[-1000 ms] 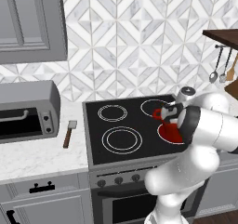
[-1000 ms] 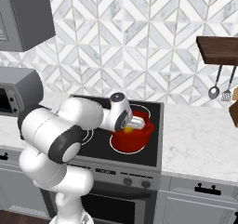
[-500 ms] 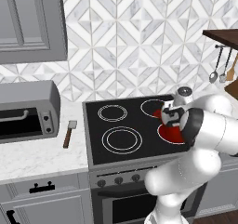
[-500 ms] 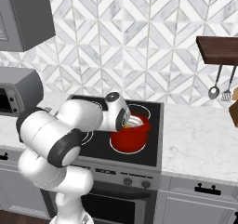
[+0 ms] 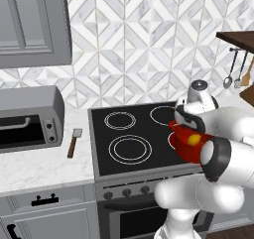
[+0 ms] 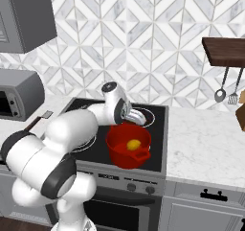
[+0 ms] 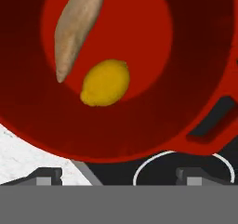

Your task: Put the sweet potato and lemon in the pot. Retrieve the spatula and lightly stir the vegetables in the pot.

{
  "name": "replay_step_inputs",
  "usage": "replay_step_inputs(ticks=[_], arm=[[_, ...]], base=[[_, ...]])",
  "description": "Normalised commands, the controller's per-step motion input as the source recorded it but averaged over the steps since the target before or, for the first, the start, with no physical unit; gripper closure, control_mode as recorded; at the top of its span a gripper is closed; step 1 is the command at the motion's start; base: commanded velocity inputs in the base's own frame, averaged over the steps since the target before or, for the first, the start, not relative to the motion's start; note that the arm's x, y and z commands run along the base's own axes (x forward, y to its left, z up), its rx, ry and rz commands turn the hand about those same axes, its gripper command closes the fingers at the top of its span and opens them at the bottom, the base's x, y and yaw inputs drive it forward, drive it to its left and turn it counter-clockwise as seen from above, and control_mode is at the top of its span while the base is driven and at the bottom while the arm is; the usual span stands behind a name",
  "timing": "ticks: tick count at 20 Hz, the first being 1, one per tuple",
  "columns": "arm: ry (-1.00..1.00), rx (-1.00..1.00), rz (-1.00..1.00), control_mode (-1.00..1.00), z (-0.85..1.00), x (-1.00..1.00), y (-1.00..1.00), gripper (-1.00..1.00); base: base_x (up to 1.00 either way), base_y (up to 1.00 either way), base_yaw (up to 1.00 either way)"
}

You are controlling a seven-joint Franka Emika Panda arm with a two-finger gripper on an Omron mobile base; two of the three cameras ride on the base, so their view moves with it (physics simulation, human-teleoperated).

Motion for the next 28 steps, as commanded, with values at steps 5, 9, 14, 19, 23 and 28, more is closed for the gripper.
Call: replay_step_inputs(ticks=[5,9,14,19,23,28], arm=[[0.0,0.03,-0.04,-1.0,0.8,-0.26,0.17,-1.0],[0.05,0.08,0.02,-1.0,0.63,-0.16,0.94,-1.0],[0.11,0.04,0.15,-1.0,0.11,-0.2,1.0,-1.0],[0.19,0.0,0.23,-1.0,-0.11,-0.01,1.0,-1.0],[0.18,0.0,0.24,-1.0,-0.26,-0.06,1.0,-1.0],[0.09,0.0,0.2,-1.0,-0.43,-0.18,1.0,-1.0]], base=[[0.0,0.0,0.0],[0.0,0.0,0.0],[0.0,0.0,0.0],[0.0,0.0,0.0],[0.0,0.0,0.0],[0.0,0.0,0.0]])
